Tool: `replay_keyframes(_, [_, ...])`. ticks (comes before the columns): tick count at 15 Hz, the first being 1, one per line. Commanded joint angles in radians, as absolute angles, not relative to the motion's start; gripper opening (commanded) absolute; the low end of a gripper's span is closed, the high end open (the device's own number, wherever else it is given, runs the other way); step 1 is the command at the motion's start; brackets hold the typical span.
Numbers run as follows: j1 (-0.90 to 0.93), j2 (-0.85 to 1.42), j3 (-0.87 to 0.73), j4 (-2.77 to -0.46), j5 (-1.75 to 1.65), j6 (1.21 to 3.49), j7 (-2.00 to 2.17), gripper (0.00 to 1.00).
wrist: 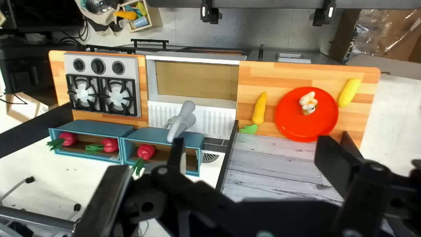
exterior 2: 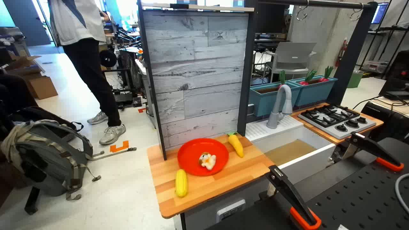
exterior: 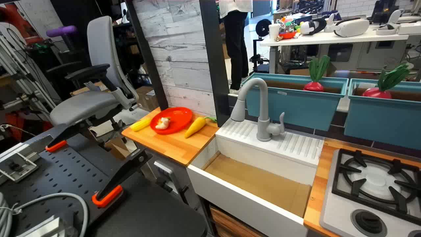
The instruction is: Move the cob of maize to the right
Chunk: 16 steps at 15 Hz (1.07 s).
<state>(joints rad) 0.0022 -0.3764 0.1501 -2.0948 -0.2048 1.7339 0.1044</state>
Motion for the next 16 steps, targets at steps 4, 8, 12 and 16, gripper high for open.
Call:
replay_keyframes(4, [0.021,-0.374,0.135,-2.09,-0.211,1.73,0.11,1.0])
replay_keyframes(8, [0.021,-0.374,0.135,-2.09,-0.211,1.73,0.11,1.0])
replay_keyframes(12, [0.021,-0.374,0.135,-2.09,-0.211,1.73,0.11,1.0])
replay_keyframes(16, [0.035,-0.357,0.149,-2.136,-0.214,1.795,0.132,1.0])
